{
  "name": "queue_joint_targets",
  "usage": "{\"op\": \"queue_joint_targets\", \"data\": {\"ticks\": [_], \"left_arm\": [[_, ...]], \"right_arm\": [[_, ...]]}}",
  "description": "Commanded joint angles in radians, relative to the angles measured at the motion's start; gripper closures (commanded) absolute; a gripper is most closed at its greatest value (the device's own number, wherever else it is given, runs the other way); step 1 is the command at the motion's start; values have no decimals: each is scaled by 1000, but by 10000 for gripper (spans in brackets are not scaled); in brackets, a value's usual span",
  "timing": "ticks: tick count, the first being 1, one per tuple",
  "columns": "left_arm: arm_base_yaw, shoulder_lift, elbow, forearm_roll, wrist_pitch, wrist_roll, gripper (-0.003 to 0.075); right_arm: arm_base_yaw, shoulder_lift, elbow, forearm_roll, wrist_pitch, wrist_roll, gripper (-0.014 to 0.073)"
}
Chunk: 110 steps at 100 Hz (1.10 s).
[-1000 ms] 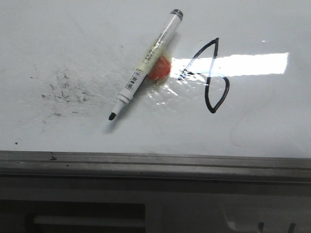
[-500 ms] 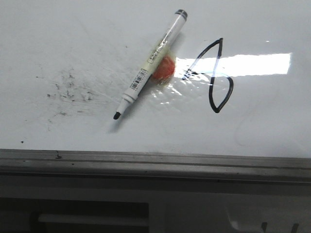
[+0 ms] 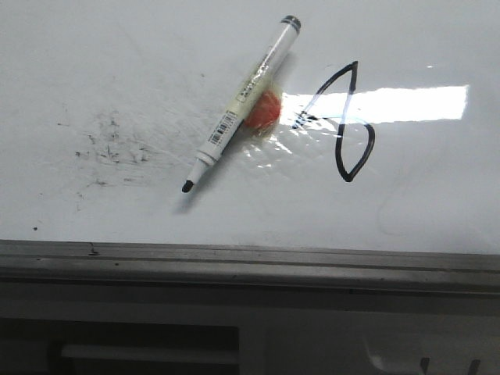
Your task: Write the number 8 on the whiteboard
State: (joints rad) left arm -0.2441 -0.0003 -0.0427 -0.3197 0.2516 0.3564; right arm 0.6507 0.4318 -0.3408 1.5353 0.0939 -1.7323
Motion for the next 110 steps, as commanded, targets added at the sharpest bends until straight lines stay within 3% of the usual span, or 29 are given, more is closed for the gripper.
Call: {"op": "queue_joint_targets", "data": {"ticks": [1, 14, 23, 46, 110], "left_arm": [[15, -5, -3, 14, -49, -103, 741], [17, -8, 22, 109, -45, -248, 741], [17, -8, 36, 176, -45, -248, 741], [17, -8, 77, 176, 13, -248, 741], [17, -8, 77, 165, 11, -248, 741]], "right_arm": [[0, 0, -27, 9, -6, 2, 663], [0, 0, -27, 9, -6, 2, 663], [0, 0, -27, 9, -6, 2, 663], [0, 0, -27, 9, -6, 2, 663], [0, 0, -27, 9, -6, 2, 663]]}}
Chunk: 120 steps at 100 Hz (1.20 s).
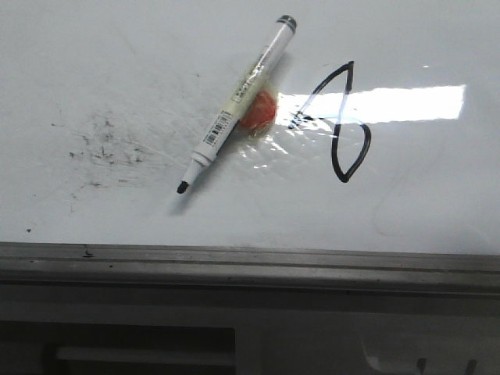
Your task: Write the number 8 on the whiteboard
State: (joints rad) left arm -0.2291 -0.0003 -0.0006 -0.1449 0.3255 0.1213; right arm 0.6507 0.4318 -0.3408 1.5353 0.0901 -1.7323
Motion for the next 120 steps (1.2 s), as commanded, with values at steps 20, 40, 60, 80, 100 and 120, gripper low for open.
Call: {"op": "queue_joint_targets", "data": {"ticks": [20, 40, 60, 80, 100, 120], "left_arm": [[2, -8, 35, -10, -63, -13, 741], [2, -8, 35, -10, -63, -13, 741], [2, -8, 35, -10, -63, -13, 741], [2, -8, 35, -10, -63, -13, 741], [2, -8, 35, -10, -63, -13, 741], [2, -8, 35, -10, -63, -13, 741]], "right_arm": [[0, 0, -25, 9, -2, 2, 663], [0, 0, 21, 14, -128, 2, 663], [0, 0, 80, 20, -232, 2, 663], [0, 0, 99, 6, -294, 2, 663], [0, 0, 106, -327, -415, 216, 663], [0, 0, 183, -503, -563, 453, 663]]}}
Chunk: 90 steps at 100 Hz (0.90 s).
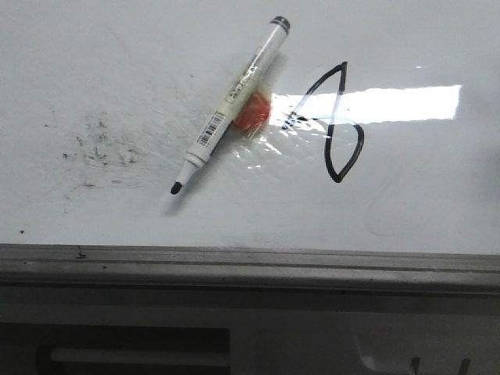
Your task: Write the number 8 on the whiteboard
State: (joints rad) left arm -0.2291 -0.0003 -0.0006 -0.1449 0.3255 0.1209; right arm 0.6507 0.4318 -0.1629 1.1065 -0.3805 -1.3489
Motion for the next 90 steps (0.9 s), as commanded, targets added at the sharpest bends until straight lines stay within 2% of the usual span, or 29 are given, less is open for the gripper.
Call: {"op": "queue_joint_targets", "data": {"ticks": [1, 12, 23, 52, 65, 74, 90], "left_arm": [[2, -8, 35, -10, -63, -12, 741], [2, -8, 35, -10, -63, -12, 741], [2, -8, 35, -10, -63, -12, 741], [2, -8, 35, -10, -63, -12, 741], [2, -8, 35, -10, -63, -12, 741], [2, -8, 35, -10, -63, -12, 741], [2, -8, 35, -10, -63, -12, 741]], "right_arm": [[0, 0, 11, -78, -99, 73, 663], [-2, 0, 47, -139, -140, 155, 663], [-47, 0, 99, -365, -196, 366, 663], [-372, 0, 187, -911, -98, 944, 663], [-497, -38, 187, -1165, 43, 1202, 663], [-552, -105, 187, -1261, 145, 1284, 663], [-593, -273, 187, -1262, 333, 1285, 663]]}}
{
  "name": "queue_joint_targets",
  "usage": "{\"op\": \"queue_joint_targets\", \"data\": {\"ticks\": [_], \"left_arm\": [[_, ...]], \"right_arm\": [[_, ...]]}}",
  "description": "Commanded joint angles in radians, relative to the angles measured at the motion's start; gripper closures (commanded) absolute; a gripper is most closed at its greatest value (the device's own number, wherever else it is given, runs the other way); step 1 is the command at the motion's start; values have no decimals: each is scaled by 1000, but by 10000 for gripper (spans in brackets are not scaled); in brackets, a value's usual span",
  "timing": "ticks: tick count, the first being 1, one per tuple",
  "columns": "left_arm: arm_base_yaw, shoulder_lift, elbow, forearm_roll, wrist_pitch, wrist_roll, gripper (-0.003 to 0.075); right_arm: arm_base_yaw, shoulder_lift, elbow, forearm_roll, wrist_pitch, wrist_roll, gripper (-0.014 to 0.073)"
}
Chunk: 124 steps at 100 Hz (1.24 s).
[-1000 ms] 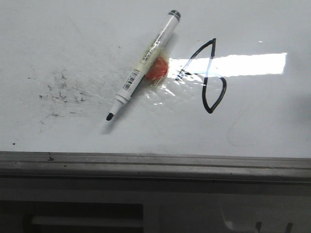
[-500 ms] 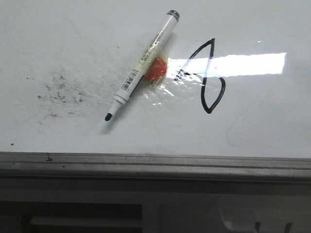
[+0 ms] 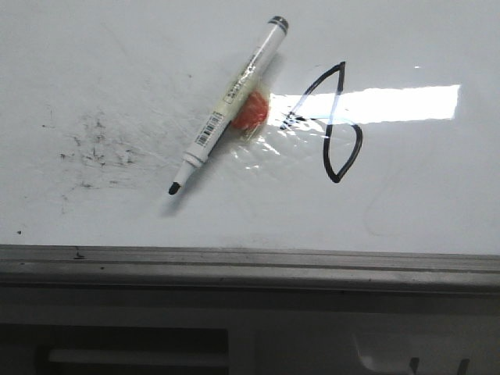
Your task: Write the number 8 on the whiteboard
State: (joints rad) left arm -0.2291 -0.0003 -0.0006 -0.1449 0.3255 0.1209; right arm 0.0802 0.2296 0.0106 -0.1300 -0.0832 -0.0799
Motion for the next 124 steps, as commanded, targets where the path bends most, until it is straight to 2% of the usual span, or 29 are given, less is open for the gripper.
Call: {"op": "queue_joint_targets", "data": {"ticks": [1, 18, 37, 124], "left_arm": [[2, -8, 35, -10, -63, -12, 741], [2, -8, 35, -10, -63, -12, 741], [2, -8, 35, -10, -63, -12, 741], [2, -8, 35, -10, -63, -12, 741]], "right_arm": [[-25, -78, 13, -25, 54, 17, 663], [-49, -217, 13, -25, 233, 17, 663], [-49, -261, 13, -25, 392, 17, 663], [-49, -261, 13, -25, 388, 6, 663]]}}
